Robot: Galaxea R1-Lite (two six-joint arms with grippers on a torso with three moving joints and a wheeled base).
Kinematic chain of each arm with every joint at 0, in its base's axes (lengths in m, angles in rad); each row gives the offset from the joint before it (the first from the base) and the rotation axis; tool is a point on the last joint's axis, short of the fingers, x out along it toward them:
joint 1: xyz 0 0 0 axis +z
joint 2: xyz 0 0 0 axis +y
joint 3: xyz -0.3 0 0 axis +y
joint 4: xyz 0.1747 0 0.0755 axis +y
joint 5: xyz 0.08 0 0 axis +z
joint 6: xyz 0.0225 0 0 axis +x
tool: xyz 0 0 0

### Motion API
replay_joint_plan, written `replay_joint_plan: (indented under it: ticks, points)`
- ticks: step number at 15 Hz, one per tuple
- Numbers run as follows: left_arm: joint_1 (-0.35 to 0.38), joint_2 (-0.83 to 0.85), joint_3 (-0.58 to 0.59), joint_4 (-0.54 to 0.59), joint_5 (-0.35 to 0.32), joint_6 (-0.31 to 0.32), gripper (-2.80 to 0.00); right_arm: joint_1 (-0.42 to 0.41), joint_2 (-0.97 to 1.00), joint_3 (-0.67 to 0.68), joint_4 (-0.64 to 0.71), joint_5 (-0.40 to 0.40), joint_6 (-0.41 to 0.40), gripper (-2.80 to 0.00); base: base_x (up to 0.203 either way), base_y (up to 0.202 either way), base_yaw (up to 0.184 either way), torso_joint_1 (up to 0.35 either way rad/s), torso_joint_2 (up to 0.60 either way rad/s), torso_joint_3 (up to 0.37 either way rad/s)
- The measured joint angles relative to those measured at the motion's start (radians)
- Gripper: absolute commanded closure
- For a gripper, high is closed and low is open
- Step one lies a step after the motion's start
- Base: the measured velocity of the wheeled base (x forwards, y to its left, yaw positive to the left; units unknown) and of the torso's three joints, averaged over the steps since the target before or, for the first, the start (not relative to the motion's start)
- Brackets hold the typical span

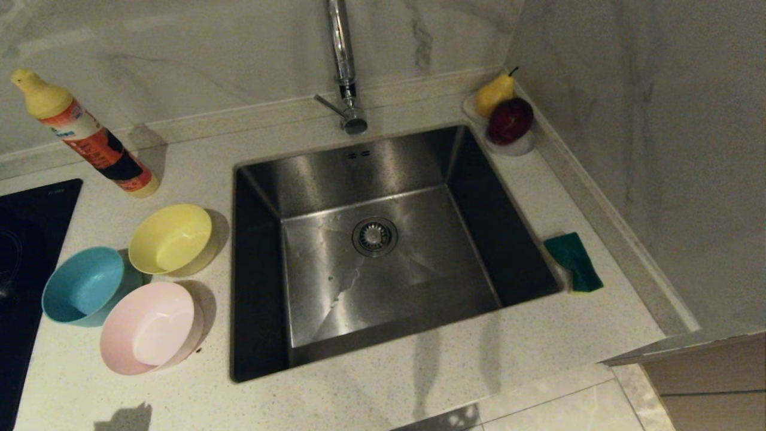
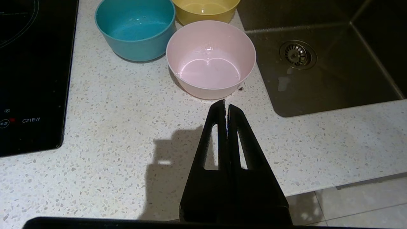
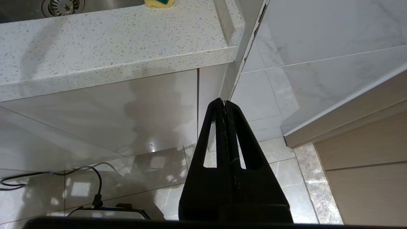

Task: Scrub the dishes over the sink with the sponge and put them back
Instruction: Grab the dish soap

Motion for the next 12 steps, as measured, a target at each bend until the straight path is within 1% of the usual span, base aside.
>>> replay_joint_plan:
  ticks: [3, 7, 12]
  points:
    - [0.000, 0.000, 0.000, 0.000, 0.000, 0.000, 0.00, 0.000, 0.000, 0.000, 0.000, 0.000, 0.000, 0.00, 0.000, 0.000, 0.000, 0.000, 0.00, 0.000]
    - [0.001, 0.000, 0.000, 0.002, 0.001, 0.024, 0.00, 0.000, 0.000, 0.000, 0.000, 0.000, 0.000, 0.00, 0.000, 0.000, 0.000, 0.000, 0.00, 0.000]
    - [0.000, 0.000, 0.000, 0.002, 0.001, 0.014, 0.00, 0.000, 0.000, 0.000, 0.000, 0.000, 0.000, 0.00, 0.000, 0.000, 0.000, 0.000, 0.00, 0.000]
